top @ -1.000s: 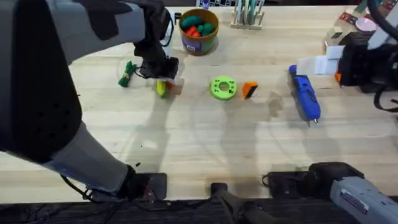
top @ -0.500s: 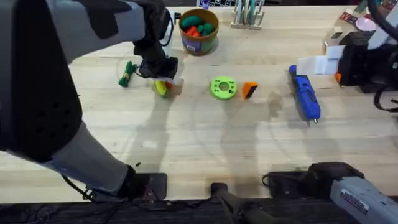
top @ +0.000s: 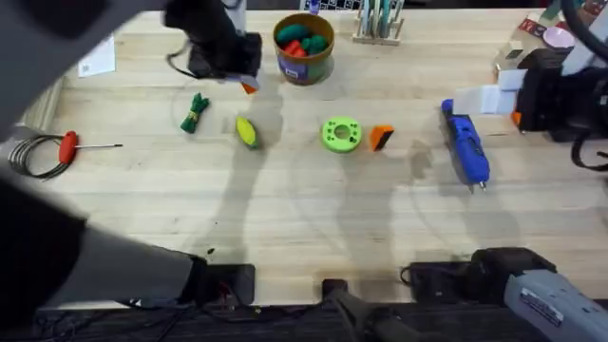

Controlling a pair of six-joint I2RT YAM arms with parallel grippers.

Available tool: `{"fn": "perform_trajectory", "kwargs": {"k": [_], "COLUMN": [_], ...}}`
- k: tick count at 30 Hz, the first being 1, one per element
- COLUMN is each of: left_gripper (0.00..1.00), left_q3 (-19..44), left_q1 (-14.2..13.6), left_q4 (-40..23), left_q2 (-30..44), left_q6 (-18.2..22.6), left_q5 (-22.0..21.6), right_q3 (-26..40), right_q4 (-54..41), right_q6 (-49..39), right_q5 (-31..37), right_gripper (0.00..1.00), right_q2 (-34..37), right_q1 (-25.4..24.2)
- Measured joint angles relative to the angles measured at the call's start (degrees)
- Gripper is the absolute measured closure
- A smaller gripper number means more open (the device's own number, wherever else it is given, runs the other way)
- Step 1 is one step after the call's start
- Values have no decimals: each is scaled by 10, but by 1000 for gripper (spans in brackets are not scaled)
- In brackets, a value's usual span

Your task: Pick up the gripper from the table and insert it into the empty holder that is missing its gripper. Then pick up a screw, insert it into the mounting hole, and use the screwdriver to tighten it. Finally, clean up the table by picking up the vegetable and placing it into the bucket.

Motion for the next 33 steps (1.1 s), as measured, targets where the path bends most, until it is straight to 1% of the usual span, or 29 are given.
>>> {"fn": "perform_trajectory", "kwargs": {"k": [4,8,12,18,19,23,24,25,26,30,33], "left_gripper": [998,998,998,998,902,279,106,44,24,15,15], "left_q3": [6,8,8,8,8,8,8,8,8,8,8], "left_q1": [0,0,0,0,0,0,0,0,0,0,0], "left_q4": [-30,-53,-65,-71,-72,-75,-76,-76,-76,-76,-76], "left_q2": [-75,-122,-143,-152,-152,-152,-152,-152,-153,-164,-185], "left_q6": [-16,-23,-26,-28,-26,-28,-28,-31,-31,-32,-32], "left_q5": [-4,-6,-8,-8,-9,-10,-10,-9,-10,-12,-13], "right_q3": [0,0,0,0,0,0,0,0,0,0,0], "right_q4": [0,0,0,0,0,0,0,0,0,0,0], "right_q6": [0,0,0,0,0,0,0,0,0,0,0], "right_q5": [0,0,-1,-1,-1,-1,-1,-1,-1,-1,-1], "right_gripper": [11,10,10,11,10,10,10,10,10,13,10], "right_q2": [0,0,0,0,0,0,0,0,0,0,0], "right_q1": [0,0,0,0,0,0,0,0,0,0,0]}}
